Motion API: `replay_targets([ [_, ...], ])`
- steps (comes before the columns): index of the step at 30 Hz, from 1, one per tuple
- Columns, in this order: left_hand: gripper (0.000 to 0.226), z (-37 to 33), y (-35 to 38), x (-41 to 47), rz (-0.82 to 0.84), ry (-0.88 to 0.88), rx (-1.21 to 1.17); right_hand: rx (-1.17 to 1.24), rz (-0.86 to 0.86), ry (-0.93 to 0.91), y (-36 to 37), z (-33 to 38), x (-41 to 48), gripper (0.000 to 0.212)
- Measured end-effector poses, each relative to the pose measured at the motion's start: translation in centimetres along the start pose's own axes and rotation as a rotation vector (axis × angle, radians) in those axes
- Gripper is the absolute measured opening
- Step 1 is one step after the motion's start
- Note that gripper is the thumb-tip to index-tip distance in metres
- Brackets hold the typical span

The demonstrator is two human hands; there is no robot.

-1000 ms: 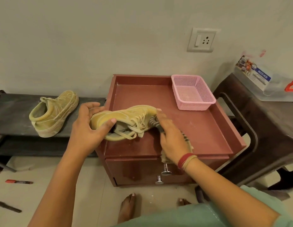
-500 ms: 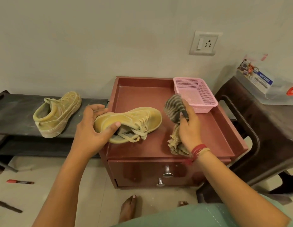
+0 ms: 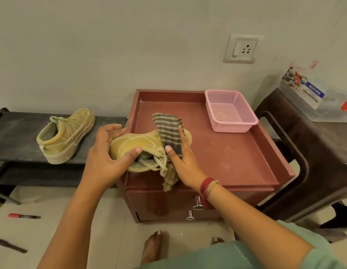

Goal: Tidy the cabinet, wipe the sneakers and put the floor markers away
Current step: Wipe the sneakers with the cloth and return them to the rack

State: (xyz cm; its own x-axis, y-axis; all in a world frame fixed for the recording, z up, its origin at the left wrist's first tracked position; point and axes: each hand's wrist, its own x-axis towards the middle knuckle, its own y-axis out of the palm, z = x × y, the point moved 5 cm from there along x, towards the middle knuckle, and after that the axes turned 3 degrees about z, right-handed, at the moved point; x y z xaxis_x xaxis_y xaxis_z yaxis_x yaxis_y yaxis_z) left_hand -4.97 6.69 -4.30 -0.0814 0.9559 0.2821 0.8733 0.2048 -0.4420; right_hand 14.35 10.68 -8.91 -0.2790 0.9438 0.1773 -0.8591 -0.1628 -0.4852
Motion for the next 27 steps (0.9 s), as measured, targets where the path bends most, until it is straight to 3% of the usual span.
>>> replay_targets([
  [4, 0.073, -0.1, 0.0, 0.1, -0.012, -0.005, -0.002, -0.067, -0.083, 0.193, -1.6, -3.5, -1.2, 0.046],
  [6, 0.072, -0.2, 0.0, -0.1, -0.013, 0.002, 0.003, -0.016, -0.211, 0.302, -3.3, -4.2, -1.7, 0.046],
  [9, 0.072, -0.1, 0.0, -0.1, -0.013, 0.006, 0.009, -0.039, -0.405, 0.115, -5.1, -1.5, -2.2, 0.054],
  [10, 0.072, -0.1, -0.1, -0.1, -0.016, 0.008, 0.01, -0.114, -0.362, 0.008, -4.8, -0.2, -2.1, 0.063],
  [12, 0.072, -0.1, -0.1, -0.1, -0.012, 0.015, 0.017, -0.268, -0.11, -0.136, -2.6, 1.5, -1.7, 0.078],
  [14, 0.072, -0.1, 0.0, -0.2, -0.007, 0.021, 0.025, -0.323, 0.104, -0.153, -0.6, 1.1, -1.4, 0.085],
  [18, 0.071, 0.0, -0.1, -0.1, -0.009, 0.019, 0.034, -0.403, 0.06, -0.037, -1.2, -1.5, -0.9, 0.092],
  [22, 0.072, 0.2, -0.1, 0.1, -0.025, 0.011, 0.019, -0.517, 0.096, 0.193, -2.5, -4.8, -1.1, 0.081],
  [23, 0.074, 0.1, -0.1, 0.1, -0.024, 0.016, 0.018, -0.446, 0.07, 0.231, -2.9, -5.0, -1.1, 0.075],
  [25, 0.078, 0.0, 0.0, -0.1, -0.014, 0.022, 0.025, -0.198, -0.14, 0.307, -4.6, -4.7, -1.2, 0.064],
  [27, 0.081, 0.0, 0.0, -0.2, 0.0, 0.029, 0.043, -0.07, -0.362, 0.179, -6.1, -2.8, -1.5, 0.067],
])
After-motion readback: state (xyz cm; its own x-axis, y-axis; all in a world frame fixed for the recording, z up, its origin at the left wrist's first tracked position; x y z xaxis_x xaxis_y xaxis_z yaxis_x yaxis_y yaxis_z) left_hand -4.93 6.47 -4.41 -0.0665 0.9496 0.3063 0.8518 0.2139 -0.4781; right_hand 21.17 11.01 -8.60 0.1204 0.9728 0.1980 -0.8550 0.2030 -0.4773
